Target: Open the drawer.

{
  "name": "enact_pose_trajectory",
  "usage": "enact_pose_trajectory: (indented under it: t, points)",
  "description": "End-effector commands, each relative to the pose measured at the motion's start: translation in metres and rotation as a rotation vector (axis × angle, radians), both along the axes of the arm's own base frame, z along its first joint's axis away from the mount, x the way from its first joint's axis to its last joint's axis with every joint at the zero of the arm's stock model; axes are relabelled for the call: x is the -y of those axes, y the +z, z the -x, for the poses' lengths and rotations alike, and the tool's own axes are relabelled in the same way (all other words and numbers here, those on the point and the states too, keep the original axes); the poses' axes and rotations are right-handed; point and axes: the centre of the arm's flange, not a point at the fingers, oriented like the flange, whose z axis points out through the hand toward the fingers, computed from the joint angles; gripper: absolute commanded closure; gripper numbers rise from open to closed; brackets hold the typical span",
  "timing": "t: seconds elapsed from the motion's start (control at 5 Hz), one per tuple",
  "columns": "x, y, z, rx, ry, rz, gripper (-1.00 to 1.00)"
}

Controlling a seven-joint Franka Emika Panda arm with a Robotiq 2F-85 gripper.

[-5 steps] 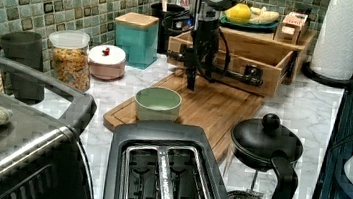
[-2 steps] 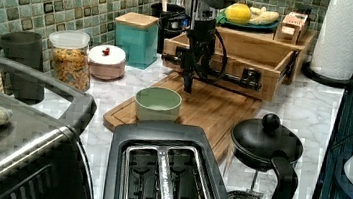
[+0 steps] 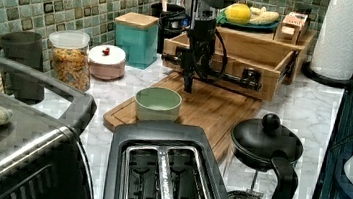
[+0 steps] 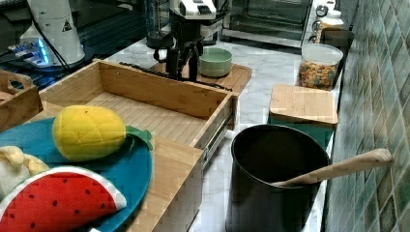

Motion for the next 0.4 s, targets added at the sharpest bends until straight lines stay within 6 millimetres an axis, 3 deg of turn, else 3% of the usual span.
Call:
enact_pose_trajectory:
  t: [0.2,0.4]
  points:
    - [-0.0982,0.0014,0.0063,-0.014,0.065,-0.054,-1.00]
    - [-0.0982,0.0013,0.0064,-0.015,0.065,-0.054,-1.00]
